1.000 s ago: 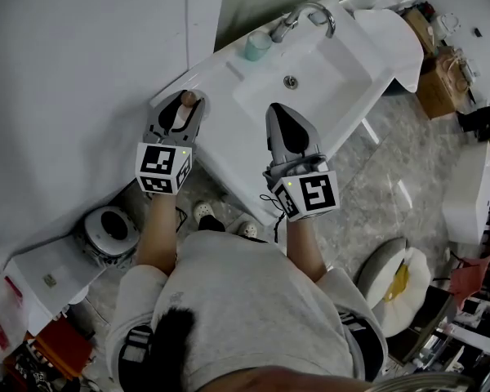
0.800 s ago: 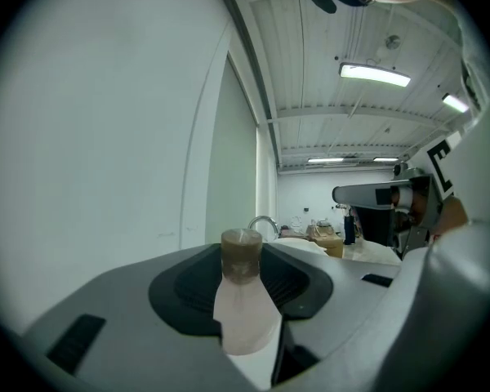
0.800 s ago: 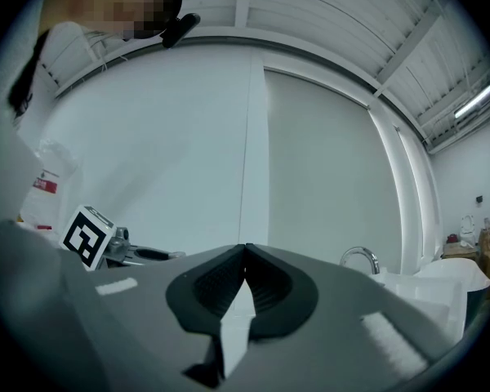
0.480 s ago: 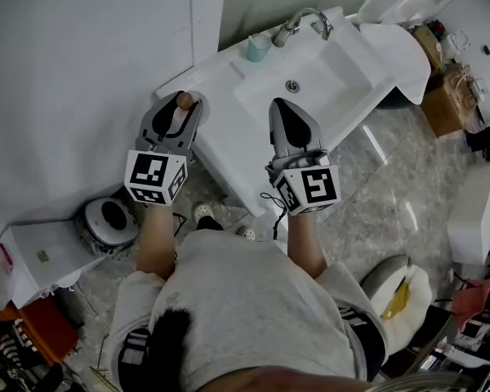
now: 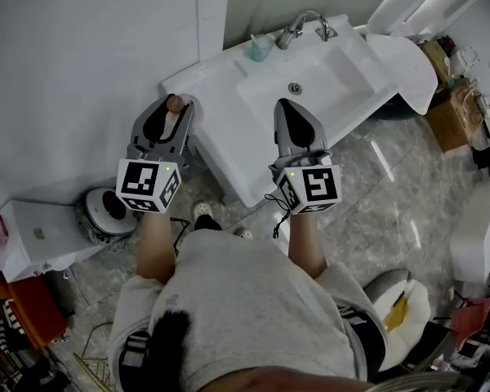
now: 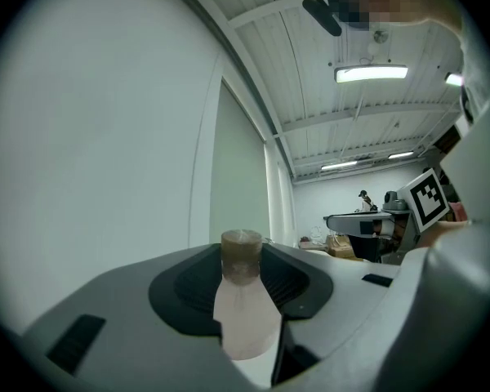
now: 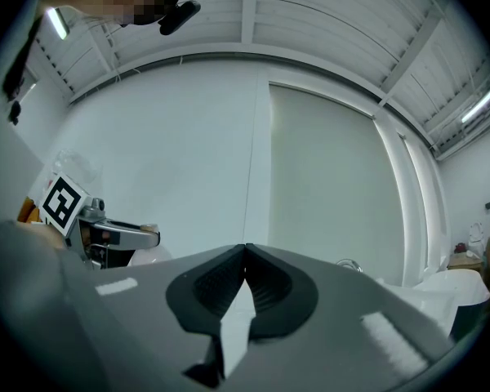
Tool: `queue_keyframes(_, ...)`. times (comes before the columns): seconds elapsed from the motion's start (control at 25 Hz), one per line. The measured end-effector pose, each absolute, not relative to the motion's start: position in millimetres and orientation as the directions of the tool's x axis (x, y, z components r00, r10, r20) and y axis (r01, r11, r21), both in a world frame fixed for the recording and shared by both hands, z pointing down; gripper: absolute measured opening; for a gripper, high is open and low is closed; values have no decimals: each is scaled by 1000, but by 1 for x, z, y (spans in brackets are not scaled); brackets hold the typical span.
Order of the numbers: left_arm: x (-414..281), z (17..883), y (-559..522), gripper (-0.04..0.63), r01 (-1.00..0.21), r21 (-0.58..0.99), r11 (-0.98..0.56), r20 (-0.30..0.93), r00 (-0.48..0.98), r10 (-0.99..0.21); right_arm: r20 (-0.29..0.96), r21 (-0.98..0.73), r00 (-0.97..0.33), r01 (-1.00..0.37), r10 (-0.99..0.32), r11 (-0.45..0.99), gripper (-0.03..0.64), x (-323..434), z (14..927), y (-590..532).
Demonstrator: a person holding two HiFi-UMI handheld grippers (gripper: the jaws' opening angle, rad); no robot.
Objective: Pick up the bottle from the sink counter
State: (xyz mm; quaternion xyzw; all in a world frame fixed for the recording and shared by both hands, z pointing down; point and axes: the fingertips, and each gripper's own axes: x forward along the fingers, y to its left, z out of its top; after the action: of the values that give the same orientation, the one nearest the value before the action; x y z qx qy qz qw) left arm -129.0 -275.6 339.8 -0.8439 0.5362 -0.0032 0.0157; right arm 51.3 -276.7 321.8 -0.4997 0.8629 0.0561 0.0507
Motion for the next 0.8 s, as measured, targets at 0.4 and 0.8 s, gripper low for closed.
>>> queue_keyframes(0.4, -124, 331, -229, 147, -940, -38, -340, -37, 341, -939, -143, 78, -528, -849, -837, 522, 9, 70, 322, -241)
queue_keyframes(0.8, -117, 328, -191, 147, -958, -51, -281, -47, 283, -958, -143, 78, -543, -839, -827, 538, 9, 87, 327, -212)
